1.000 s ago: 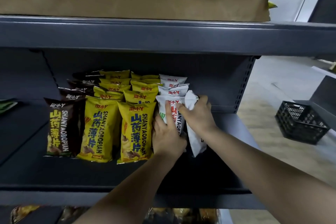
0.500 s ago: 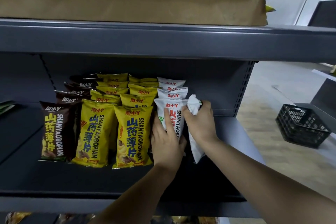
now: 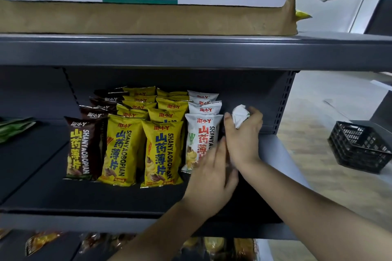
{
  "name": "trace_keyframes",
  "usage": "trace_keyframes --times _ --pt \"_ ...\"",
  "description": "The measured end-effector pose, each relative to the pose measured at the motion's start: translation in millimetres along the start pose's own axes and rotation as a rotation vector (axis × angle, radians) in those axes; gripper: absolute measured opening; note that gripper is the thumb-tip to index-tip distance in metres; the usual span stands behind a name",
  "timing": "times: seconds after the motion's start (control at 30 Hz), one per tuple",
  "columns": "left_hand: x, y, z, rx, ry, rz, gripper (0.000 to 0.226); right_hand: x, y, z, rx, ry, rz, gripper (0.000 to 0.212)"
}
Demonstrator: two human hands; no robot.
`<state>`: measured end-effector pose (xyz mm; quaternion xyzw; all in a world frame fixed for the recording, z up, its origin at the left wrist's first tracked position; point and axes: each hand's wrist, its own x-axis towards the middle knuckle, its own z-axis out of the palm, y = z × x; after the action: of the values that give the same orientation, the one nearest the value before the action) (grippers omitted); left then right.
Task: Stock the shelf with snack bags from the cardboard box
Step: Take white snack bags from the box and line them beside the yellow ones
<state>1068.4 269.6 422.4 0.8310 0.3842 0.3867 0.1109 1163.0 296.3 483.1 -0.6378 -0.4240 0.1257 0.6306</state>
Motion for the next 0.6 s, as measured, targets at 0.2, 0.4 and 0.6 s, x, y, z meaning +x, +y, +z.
trace_keyframes --times 0.2,0.4,0.6 --pt "1.5 -0.7 -9.4 -0.491 -0.178 -0.188 0.075 -18.1 -1.8 -16.7 0.129 -0.322 0.075 0.088" --pt "-6.9 -9.1 -33.9 -0.684 -0.144 -0.363 0.064 -11.4 16.3 -37.3 0.257 -0.554 0.226 0.055" --pt "-15.5 -16.8 -31.8 -0.654 -0.073 -0.433 0.055 -20.7 11.3 -25.5 0.326 -0.471 0.264 0.033"
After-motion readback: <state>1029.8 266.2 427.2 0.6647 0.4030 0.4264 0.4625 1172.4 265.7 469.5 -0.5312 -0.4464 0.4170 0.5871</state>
